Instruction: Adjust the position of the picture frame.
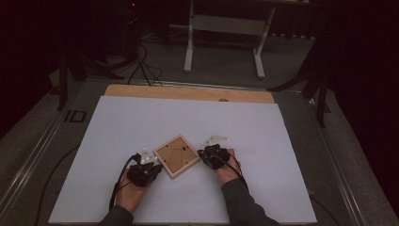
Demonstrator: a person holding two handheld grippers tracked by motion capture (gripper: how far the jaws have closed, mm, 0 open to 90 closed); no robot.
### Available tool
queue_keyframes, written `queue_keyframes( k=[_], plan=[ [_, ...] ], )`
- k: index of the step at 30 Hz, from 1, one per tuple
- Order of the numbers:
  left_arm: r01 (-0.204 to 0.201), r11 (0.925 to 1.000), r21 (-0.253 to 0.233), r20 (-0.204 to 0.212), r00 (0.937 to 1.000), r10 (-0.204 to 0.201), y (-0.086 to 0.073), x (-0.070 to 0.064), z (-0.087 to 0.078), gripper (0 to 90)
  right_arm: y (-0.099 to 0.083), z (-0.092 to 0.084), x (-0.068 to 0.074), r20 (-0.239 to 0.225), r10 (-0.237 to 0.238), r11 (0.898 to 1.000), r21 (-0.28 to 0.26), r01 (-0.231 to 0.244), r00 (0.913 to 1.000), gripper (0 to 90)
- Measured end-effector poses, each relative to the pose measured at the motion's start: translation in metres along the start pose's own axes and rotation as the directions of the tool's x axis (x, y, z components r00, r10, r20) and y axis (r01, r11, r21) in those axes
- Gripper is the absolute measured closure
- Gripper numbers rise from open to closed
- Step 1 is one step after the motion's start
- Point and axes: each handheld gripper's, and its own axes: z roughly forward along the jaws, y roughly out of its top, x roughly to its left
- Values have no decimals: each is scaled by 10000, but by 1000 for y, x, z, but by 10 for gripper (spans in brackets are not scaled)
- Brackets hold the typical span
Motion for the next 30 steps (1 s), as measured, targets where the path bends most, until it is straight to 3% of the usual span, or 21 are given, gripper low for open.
queue_keyframes(
  k=[18, 25, 30],
  plan=[
    [-200, 9995, -232, 10, 9998, 201, 11, -3, 19, 896, -26, -22, 0, 36, 413, 9989, -242, -412, 9991, 896],
    [-596, 9982, 5, 77, 9982, 596, 8, -9, 14, 896, -30, -26, 5, 29, 356, 9990, -277, -355, 9994, 896],
    [-846, 9963, 161, 360, 9958, 840, 2, -15, 6, 896, -30, -28, 7, -136, 227, 9995, -196, -230, 9996, 896]
  ],
)
